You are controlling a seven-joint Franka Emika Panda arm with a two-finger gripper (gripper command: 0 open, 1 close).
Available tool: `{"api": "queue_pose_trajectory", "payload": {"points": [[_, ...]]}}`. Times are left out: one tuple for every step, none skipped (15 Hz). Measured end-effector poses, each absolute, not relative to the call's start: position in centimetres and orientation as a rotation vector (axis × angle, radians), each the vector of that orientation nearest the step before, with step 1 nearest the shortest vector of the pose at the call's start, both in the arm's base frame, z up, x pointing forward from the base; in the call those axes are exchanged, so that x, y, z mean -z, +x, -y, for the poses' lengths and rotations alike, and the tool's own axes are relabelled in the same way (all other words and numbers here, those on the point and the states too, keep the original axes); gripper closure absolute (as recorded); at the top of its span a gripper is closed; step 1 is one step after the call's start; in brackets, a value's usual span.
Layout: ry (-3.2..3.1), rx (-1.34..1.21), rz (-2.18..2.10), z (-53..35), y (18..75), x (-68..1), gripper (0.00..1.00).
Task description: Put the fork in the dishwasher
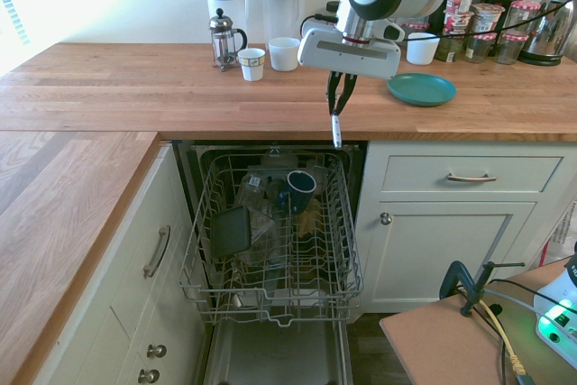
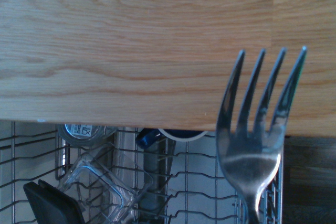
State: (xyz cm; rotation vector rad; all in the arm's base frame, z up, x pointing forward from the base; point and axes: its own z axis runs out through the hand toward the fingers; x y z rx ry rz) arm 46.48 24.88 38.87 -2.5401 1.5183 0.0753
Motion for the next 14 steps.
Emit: {"api": "queue_pose_trajectory", "payload": {"points": [[-2.54, -0.088, -1.517, -25.2, 45.9, -38.2, 1.0], [-2.545, -0.1, -1.512, -25.7, 45.2, -37.4, 1.0], [-2.551, -0.116, -1.506, -26.2, 44.3, -36.5, 1.0], [-2.56, -0.132, -1.497, -26.8, 43.2, -35.4, 1.0], [-2.574, -0.144, -1.485, -27.6, 42.0, -34.0, 1.0], [-2.585, -0.156, -1.474, -28.6, 40.9, -32.6, 1.0], [-2.594, -0.167, -1.466, -29.6, 40.0, -31.3, 1.0], [-2.599, -0.179, -1.464, -30.6, 39.2, -29.9, 1.0], [-2.6, -0.191, -1.465, -31.5, 38.8, -28.4, 1.0], [-2.599, -0.203, -1.47, -31.9, 38.5, -26.8, 1.0], [-2.598, -0.216, -1.477, -32.2, 38.4, -25.2, 1.0], [-2.595, -0.23, -1.488, -32.2, 38.4, -23.6, 1.0], [-2.59, -0.242, -1.501, -32.2, 38.3, -22.1, 1.0], [-2.585, -0.257, -1.512, -32.3, 38.3, -20.9, 1.0]]}}
